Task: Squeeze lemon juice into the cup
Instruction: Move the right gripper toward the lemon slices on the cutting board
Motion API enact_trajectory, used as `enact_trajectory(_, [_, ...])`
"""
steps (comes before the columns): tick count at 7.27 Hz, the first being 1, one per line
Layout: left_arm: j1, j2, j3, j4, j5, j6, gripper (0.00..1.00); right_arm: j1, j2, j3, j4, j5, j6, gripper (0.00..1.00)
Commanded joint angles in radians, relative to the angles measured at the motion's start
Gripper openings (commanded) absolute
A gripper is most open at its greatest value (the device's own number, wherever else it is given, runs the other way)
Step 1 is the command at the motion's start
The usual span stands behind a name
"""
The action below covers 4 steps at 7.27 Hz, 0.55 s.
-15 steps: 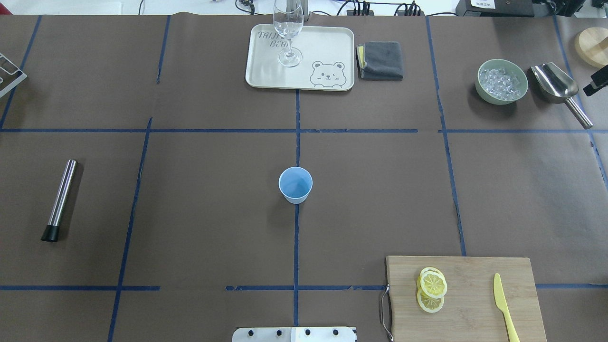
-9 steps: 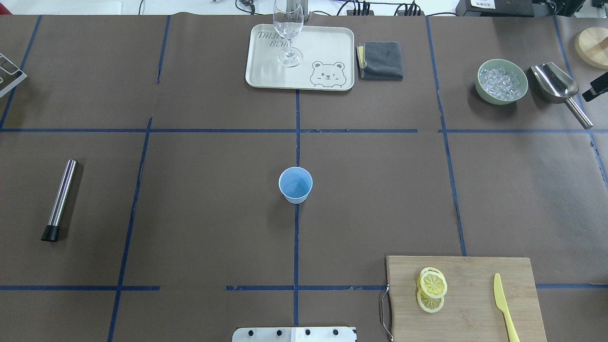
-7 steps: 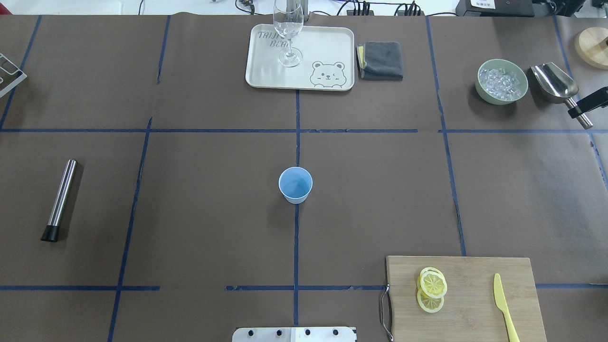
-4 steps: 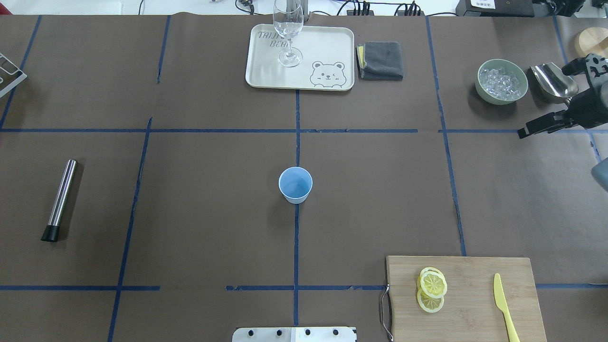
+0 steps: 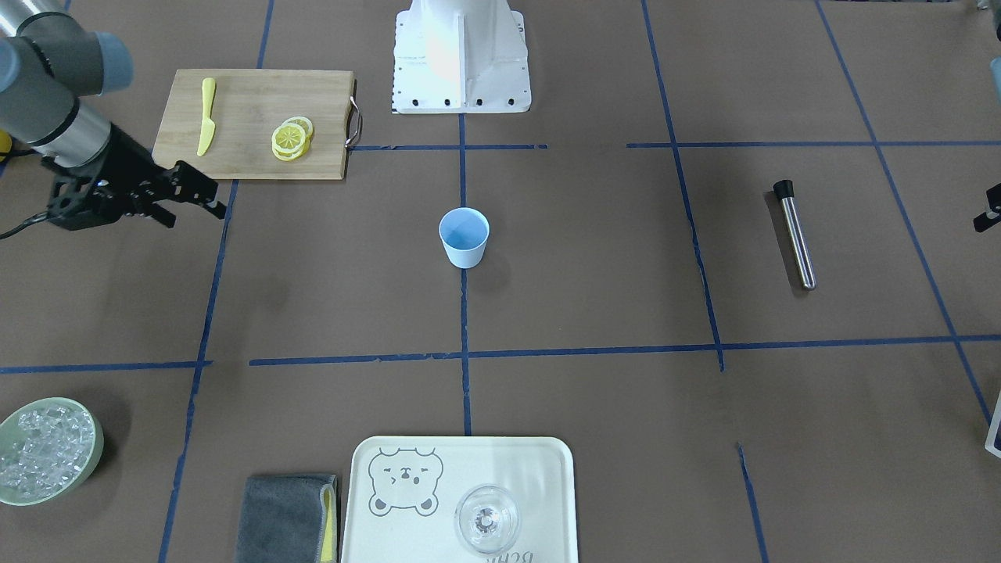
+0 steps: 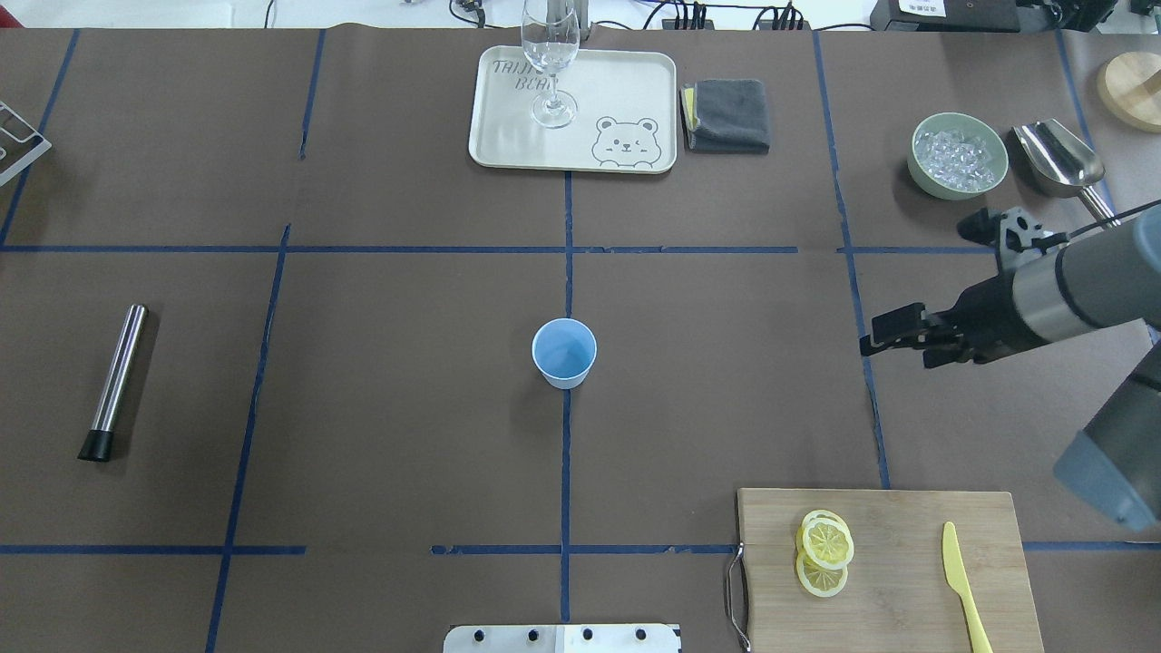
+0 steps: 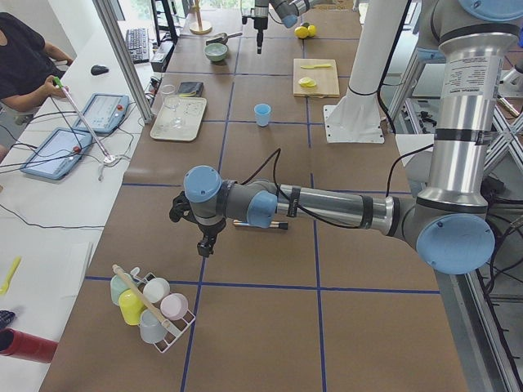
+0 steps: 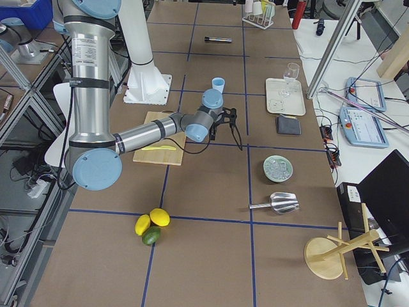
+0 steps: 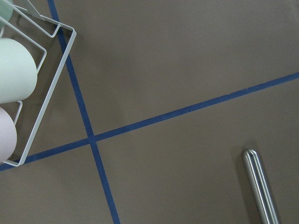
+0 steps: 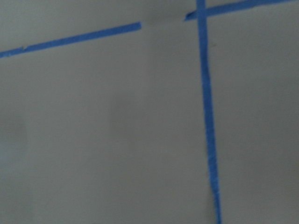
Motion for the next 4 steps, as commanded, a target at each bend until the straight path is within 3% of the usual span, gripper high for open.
enact_trajectory(1, [0.001, 0.003, -0.002, -0.020, 0.000, -0.001, 1.00, -0.229, -0.006, 0.166, -0.150, -0.163, 0.250, 1.00])
enact_trajectory(2, [0.001, 0.003, -0.003, -0.021, 0.000, 0.001, 1.00, -0.304, -0.024, 0.240, -0.270, -0.240, 0.263, 1.00])
enact_trajectory(3, [0.001, 0.003, -0.003, -0.020, 0.000, -0.001, 1.00, -0.342, -0.059, 0.263, -0.284, -0.245, 0.265, 1.00])
enact_trajectory(4, [0.001, 0.005, -0.006, -0.020, 0.000, -0.001, 1.00, -0.439, -0.119, 0.282, -0.282, -0.346, 0.272, 1.00])
